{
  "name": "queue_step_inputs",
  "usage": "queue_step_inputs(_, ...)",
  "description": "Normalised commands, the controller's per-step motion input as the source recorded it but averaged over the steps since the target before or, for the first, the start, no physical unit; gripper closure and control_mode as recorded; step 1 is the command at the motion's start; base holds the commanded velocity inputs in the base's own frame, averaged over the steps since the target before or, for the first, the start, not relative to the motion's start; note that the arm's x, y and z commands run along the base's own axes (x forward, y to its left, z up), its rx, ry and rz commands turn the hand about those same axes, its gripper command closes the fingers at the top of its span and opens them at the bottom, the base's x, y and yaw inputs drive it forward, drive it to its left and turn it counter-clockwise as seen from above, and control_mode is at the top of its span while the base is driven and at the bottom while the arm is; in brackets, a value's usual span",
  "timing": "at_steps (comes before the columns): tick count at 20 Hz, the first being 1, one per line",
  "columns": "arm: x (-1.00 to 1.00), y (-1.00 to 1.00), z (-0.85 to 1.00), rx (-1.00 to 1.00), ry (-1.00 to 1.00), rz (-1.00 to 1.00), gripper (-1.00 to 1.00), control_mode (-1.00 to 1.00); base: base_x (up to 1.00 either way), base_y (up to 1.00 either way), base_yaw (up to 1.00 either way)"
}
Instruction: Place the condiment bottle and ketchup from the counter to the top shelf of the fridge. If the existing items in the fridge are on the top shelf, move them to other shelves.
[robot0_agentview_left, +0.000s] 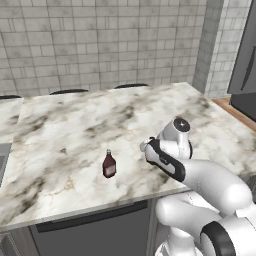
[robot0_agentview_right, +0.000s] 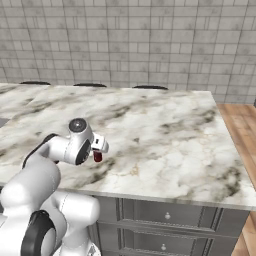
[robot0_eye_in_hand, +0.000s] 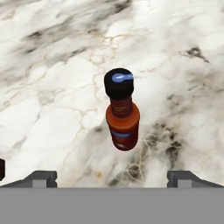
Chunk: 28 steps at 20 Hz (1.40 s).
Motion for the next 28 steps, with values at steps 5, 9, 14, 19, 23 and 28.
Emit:
queue_step_inputs(5,0.16,0.00,-0.18,-0.03,0.00,0.00,-1.00,-1.00,0.00,0.00,0.00)
queue_step_inputs(9,0.17,0.00,-0.15,-0.01,0.00,0.00,-1.00,-1.00,0.00,0.00,0.00)
queue_step_inputs(14,0.19,0.00,-0.11,-0.02,0.00,0.00,-1.00,-1.00,0.00,0.00,0.00)
queue_step_inputs(19,0.11,0.00,-0.04,-0.02,-0.01,0.00,-1.00,-1.00,0.00,0.00,0.00)
queue_step_inputs(23,0.07,0.00,-0.02,-0.03,-0.05,0.00,-1.00,-1.00,0.00,0.00,0.00)
queue_step_inputs(28,0.08,0.00,-0.02,-0.02,-0.06,0.00,-1.00,-1.00,0.00,0.00,0.00)
